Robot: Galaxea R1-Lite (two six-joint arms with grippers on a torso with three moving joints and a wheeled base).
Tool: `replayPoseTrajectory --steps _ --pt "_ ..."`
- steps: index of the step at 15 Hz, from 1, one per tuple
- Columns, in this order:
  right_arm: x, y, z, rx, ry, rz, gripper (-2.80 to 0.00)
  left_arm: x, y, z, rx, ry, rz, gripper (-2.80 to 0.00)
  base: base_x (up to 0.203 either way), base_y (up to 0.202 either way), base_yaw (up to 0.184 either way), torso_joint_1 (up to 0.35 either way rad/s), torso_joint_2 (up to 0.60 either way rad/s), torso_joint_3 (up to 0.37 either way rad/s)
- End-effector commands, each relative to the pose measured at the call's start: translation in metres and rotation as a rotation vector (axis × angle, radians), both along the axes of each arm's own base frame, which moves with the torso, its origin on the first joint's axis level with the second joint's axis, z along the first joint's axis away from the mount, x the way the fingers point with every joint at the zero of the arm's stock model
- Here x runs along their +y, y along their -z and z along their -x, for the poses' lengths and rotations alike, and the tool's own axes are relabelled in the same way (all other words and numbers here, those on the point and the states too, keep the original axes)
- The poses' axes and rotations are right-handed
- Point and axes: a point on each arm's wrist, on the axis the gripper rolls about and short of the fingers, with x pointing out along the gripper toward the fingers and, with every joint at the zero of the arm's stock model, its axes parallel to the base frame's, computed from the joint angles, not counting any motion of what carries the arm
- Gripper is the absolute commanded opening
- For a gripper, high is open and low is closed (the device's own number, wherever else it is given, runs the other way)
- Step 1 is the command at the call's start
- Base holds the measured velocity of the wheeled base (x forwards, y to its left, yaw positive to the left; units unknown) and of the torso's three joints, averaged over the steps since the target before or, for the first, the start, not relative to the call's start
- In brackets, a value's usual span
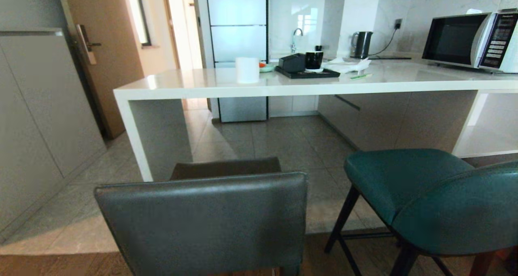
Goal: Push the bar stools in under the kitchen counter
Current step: Push the blue chair back under the dining table
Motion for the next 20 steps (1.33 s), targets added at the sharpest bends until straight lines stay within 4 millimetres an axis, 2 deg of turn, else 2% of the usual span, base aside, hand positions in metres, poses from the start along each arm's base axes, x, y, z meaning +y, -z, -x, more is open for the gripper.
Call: replayPoseTrajectory --steps 1,20 --pt "0.0000 0.0025 -0.0008 0.010 -0.001 0.001 -2.80 0.0000 0.0000 0.0000 0.000 -0.001 0.000 -2.80 0.000 -0.200 0.009 -0.002 0.00 0.002" --pt "0.0000 0.0025 -0.0008 0.010 -0.001 0.001 -2.80 0.0000 0.0000 0.0000 0.000 -0.001 0.000 -2.80 0.000 -0.196 0.002 0.002 0.00 0.003"
